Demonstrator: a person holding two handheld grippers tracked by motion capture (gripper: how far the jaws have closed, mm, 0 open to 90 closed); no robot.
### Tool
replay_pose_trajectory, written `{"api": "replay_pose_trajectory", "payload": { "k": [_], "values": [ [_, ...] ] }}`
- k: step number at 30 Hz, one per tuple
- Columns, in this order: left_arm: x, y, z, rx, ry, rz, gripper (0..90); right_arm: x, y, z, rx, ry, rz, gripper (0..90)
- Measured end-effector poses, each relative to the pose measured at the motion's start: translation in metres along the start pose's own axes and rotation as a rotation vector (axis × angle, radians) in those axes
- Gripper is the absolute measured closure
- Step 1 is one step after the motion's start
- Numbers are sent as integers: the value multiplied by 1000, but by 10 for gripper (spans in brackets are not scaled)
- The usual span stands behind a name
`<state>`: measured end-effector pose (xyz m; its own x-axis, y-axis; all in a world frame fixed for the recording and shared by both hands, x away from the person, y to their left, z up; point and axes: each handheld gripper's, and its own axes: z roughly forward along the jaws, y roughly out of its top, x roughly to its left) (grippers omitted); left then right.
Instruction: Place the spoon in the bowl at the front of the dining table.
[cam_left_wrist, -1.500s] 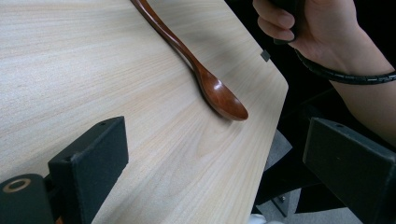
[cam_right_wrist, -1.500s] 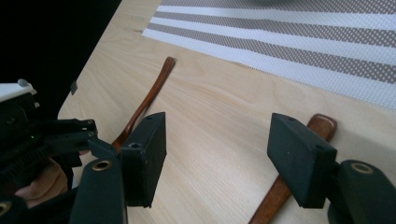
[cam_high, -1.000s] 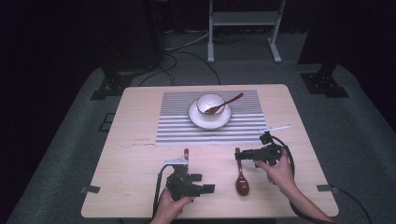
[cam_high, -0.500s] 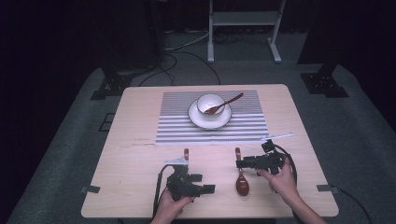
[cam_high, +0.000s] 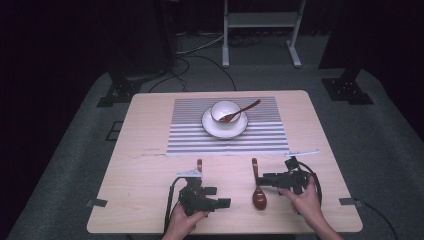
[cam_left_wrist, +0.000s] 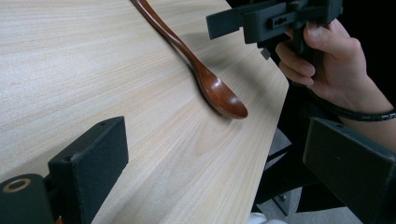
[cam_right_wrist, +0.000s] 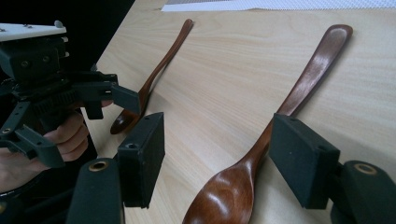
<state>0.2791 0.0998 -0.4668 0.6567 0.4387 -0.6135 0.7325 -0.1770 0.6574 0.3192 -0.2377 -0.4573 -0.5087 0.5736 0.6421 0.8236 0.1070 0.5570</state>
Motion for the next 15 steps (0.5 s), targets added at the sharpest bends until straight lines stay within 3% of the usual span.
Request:
{"api": "replay_pose_trajectory", "payload": {
  "k": [10, 15],
  "values": [
    [0, 0, 1, 0, 1, 0, 55, -1, -14, -5, -44, 30, 14, 344],
    [1, 0, 2, 0, 3, 1, 55, -8, -26, -4, -80, 63, 49, 340]
  ]
}}
